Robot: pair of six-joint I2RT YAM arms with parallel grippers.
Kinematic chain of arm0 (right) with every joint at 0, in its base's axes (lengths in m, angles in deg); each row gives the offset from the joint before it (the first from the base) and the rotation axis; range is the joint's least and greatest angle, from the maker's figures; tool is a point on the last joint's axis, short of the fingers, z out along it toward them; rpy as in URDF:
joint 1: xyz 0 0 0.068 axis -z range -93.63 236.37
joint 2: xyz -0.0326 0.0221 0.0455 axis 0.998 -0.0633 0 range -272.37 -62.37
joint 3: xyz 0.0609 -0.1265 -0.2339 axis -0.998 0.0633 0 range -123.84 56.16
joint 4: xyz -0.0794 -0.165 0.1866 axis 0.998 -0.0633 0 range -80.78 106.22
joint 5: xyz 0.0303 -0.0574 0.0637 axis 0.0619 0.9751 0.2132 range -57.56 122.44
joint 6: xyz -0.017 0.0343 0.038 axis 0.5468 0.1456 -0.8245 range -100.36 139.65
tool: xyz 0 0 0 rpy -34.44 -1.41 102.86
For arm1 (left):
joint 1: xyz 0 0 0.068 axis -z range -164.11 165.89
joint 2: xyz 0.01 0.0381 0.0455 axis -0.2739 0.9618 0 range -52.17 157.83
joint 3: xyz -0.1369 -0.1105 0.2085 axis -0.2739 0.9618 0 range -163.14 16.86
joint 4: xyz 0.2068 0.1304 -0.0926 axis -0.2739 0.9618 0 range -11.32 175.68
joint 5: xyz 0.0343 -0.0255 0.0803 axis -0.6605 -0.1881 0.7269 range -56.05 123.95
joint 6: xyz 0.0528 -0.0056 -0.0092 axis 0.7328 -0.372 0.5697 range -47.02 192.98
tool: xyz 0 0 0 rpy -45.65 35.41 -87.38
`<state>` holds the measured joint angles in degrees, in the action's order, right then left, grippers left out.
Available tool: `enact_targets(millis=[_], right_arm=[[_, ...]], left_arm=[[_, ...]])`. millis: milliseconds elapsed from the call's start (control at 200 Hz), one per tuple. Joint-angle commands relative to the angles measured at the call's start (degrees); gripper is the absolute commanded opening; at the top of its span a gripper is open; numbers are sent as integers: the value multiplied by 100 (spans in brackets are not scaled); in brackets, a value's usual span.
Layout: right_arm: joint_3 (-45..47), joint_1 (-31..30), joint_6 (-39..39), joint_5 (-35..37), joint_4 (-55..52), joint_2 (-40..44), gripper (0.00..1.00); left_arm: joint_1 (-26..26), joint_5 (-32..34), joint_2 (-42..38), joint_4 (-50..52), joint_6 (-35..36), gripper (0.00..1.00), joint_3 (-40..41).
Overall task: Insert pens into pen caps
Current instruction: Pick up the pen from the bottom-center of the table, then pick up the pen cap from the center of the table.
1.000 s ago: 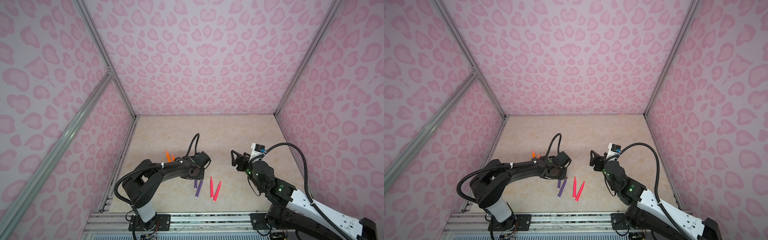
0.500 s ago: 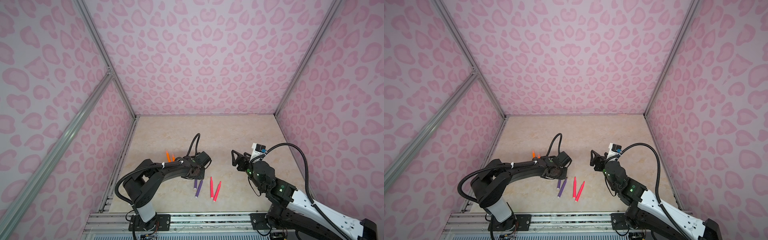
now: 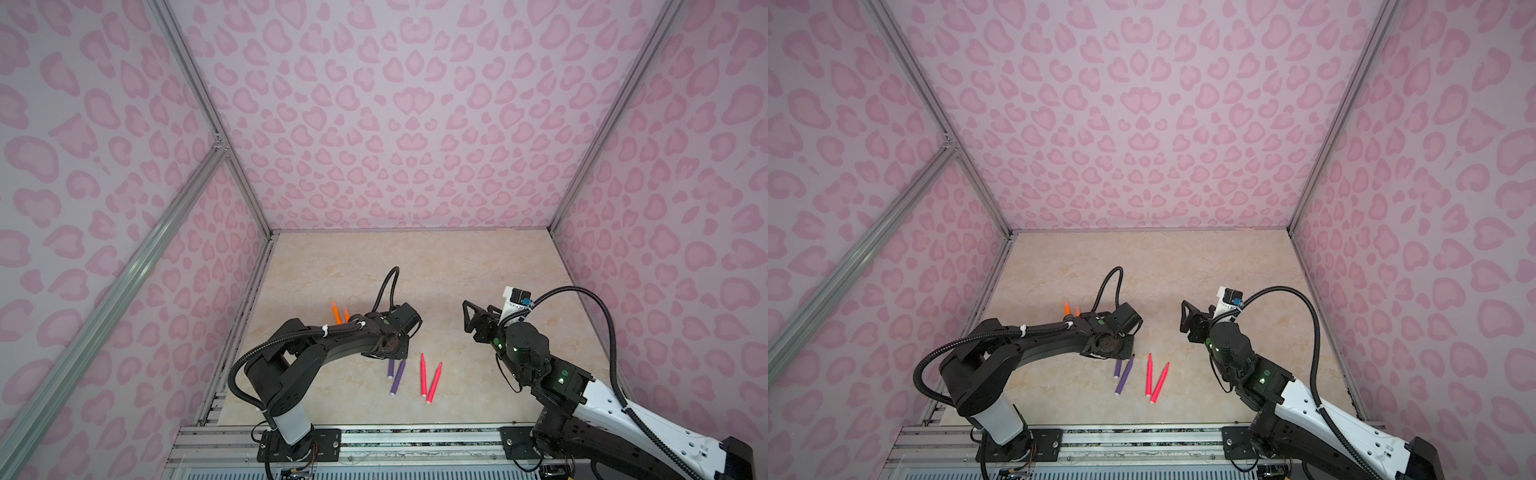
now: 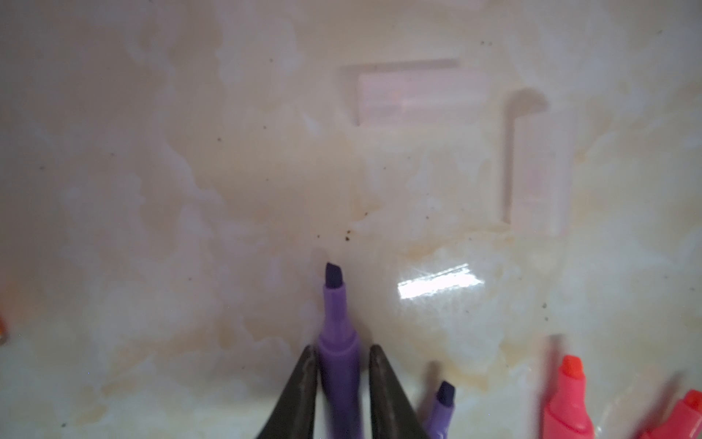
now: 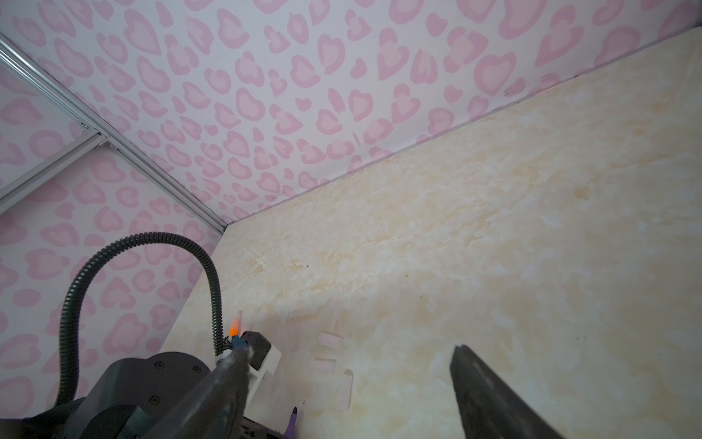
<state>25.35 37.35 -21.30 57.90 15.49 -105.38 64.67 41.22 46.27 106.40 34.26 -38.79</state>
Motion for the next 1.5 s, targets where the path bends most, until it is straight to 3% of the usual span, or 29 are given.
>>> enact_targets(millis=[0, 235, 435, 660, 870, 960, 1090, 1220, 1500], right_arm=[[52, 4, -14, 39, -15, 2, 84], [39, -1, -10, 39, -15, -31, 84], [40, -3, -12, 30, -14, -24, 84], [66, -3, -96, 30, 73, -171, 84], [-613, -50, -391, 0, -291, -1660, 77], [-979, -88, -523, -231, -485, -2599, 74], [-1571, -244, -531, -578, -698, -3961, 68], [-2173, -442, -520, -566, -1008, -4800, 63], [-2592, -522, -519, -727, -1140, -5432, 59]], left_arm=[[1, -77, 36, 275, 28, 25, 38], [6, -104, 93, 213, 58, 12, 47], [2, -130, -22, 154, 68, 7, 98], [-188, 122, -960, 423, 233, 3, -152], [-968, 484, -2500, 109, 429, 3, -437], [-1026, 1037, -3108, -483, 400, 3, 18], [-1019, 1156, -3758, -1533, 519, 3, 1092], [-1019, 1072, -3950, -2012, 615, 3, 1608], [-1019, 704, -3634, -2179, 605, 3, 1534]])
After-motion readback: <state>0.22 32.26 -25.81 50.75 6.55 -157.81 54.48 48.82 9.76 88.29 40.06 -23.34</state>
